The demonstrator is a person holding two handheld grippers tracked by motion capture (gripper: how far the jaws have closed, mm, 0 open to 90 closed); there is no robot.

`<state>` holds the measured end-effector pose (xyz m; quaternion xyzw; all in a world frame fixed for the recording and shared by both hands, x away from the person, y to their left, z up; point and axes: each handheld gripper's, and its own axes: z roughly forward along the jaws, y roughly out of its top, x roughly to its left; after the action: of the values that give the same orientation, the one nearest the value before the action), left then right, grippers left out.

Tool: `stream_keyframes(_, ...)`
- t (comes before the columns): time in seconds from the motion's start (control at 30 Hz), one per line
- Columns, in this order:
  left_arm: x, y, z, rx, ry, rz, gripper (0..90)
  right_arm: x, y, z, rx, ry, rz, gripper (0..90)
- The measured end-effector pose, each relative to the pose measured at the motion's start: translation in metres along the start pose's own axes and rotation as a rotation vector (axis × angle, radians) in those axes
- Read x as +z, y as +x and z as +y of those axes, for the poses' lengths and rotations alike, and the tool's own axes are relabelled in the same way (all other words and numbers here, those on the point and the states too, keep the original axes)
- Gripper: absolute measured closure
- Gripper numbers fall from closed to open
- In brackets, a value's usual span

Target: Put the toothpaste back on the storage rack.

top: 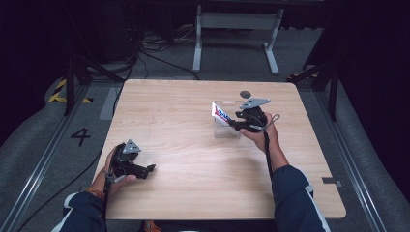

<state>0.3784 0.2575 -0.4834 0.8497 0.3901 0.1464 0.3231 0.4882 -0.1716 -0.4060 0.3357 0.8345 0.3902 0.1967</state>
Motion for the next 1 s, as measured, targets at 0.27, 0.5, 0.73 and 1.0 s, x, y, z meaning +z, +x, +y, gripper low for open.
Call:
stream_keyframes(0.27,0.000,0.000,0.000,0.000,0.000,-0.001,0.4,-0.009,0.001,0.003,-0.004,-0.006,-0.009,45.6)
stream_keyframes(0.5,0.000,0.000,0.000,0.001,0.000,0.000,0.4,-0.014,0.006,0.007,-0.034,-0.010,-0.020,39.1)
stream_keyframes(0.73,0.000,0.000,0.000,-0.004,0.001,-0.002,0.4,-0.021,0.013,0.010,-0.081,0.016,-0.035,32.9)
stream_keyframes(1.0,0.000,0.000,0.000,-0.005,0.001,-0.002,0.3,-0.029,0.020,0.011,-0.128,0.044,-0.057,27.7)
